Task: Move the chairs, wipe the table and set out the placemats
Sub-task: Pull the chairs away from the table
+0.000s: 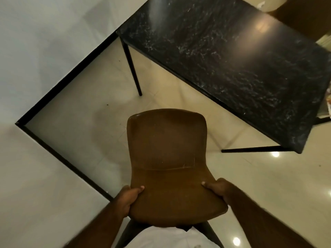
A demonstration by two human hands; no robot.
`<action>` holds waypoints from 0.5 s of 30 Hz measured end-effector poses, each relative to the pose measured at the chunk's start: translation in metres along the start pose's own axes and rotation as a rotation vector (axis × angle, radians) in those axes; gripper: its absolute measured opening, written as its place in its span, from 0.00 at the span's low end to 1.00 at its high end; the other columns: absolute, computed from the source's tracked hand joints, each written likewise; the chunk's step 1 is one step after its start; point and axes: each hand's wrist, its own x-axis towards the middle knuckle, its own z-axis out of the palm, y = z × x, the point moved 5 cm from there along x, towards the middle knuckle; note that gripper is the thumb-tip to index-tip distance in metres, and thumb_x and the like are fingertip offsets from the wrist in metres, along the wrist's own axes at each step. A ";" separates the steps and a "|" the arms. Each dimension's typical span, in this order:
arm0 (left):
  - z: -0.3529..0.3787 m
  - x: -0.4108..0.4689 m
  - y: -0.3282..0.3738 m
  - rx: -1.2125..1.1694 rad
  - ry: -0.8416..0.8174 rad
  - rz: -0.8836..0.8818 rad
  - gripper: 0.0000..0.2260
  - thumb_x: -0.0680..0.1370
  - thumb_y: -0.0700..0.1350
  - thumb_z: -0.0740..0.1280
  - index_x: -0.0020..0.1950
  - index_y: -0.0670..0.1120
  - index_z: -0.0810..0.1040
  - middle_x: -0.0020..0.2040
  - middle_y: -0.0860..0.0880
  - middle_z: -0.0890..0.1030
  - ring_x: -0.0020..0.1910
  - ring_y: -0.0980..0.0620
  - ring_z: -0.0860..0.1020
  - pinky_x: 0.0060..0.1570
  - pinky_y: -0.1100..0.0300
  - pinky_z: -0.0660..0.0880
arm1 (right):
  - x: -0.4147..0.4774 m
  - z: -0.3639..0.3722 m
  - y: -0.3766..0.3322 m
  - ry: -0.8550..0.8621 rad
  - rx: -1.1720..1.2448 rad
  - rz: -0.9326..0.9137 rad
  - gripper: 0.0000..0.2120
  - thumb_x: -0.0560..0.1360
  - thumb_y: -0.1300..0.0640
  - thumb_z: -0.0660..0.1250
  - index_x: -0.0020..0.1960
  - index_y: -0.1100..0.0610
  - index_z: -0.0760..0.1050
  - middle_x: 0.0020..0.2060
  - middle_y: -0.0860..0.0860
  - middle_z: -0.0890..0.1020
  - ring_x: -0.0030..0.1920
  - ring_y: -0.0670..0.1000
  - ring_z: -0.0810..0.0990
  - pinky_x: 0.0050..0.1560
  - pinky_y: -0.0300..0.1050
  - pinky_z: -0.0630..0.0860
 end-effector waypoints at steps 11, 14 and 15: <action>-0.026 -0.029 0.143 0.174 0.139 0.215 0.22 0.82 0.46 0.77 0.69 0.34 0.77 0.54 0.36 0.84 0.46 0.36 0.84 0.37 0.51 0.79 | -0.032 -0.059 -0.059 0.159 0.053 -0.098 0.31 0.81 0.43 0.76 0.73 0.63 0.74 0.56 0.58 0.80 0.47 0.57 0.81 0.45 0.53 0.79; -0.018 -0.039 0.192 0.242 0.144 0.268 0.25 0.80 0.48 0.78 0.70 0.35 0.77 0.56 0.36 0.84 0.47 0.36 0.84 0.41 0.49 0.81 | -0.028 -0.075 -0.065 0.155 0.144 -0.110 0.31 0.82 0.44 0.76 0.75 0.64 0.73 0.63 0.62 0.82 0.52 0.60 0.81 0.47 0.54 0.78; -0.013 -0.045 0.211 0.260 0.146 0.298 0.24 0.80 0.47 0.78 0.68 0.34 0.78 0.55 0.37 0.84 0.46 0.37 0.84 0.43 0.49 0.81 | -0.027 -0.082 -0.070 0.156 0.183 -0.121 0.32 0.82 0.45 0.76 0.76 0.64 0.72 0.66 0.64 0.81 0.52 0.61 0.80 0.43 0.54 0.77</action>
